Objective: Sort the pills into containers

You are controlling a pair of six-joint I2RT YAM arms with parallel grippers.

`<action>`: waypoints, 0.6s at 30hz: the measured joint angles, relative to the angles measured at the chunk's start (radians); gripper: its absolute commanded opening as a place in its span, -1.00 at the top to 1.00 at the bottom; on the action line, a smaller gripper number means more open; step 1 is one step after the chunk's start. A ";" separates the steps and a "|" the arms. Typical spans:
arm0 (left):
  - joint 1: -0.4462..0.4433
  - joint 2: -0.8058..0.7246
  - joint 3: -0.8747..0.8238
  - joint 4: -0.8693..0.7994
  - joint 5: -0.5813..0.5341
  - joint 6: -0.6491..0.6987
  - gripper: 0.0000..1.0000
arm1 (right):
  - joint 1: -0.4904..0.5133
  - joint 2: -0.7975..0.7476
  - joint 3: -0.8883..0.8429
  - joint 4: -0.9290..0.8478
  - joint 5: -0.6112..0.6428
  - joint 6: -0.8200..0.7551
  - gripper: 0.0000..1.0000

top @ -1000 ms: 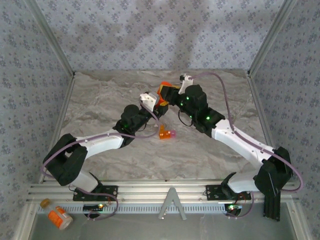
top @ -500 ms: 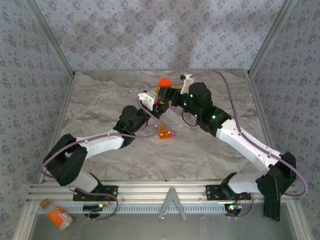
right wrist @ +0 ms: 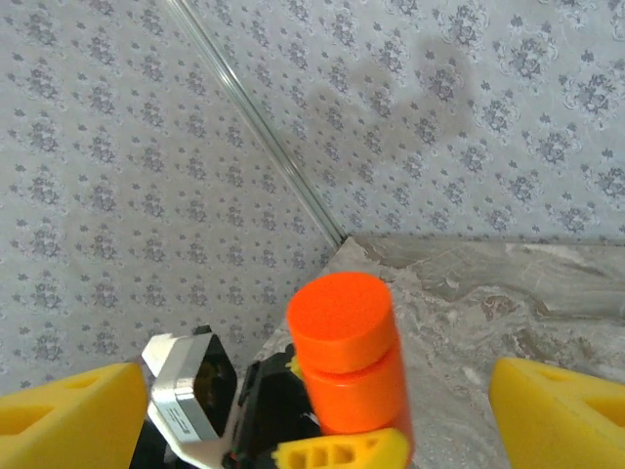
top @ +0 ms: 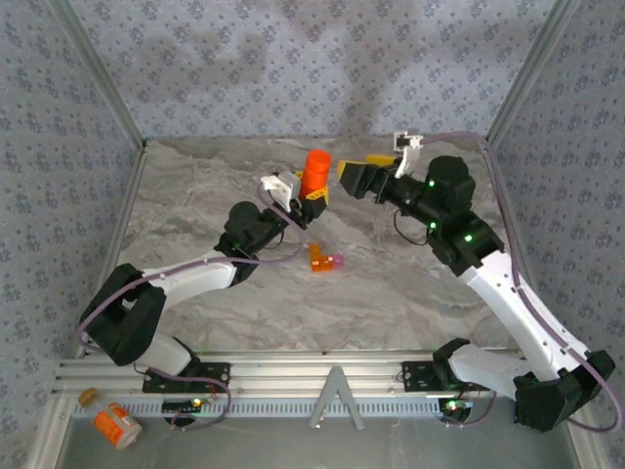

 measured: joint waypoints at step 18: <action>0.074 0.021 0.049 0.001 0.426 -0.277 1.00 | -0.071 0.222 0.121 -0.013 -0.410 -0.106 -0.83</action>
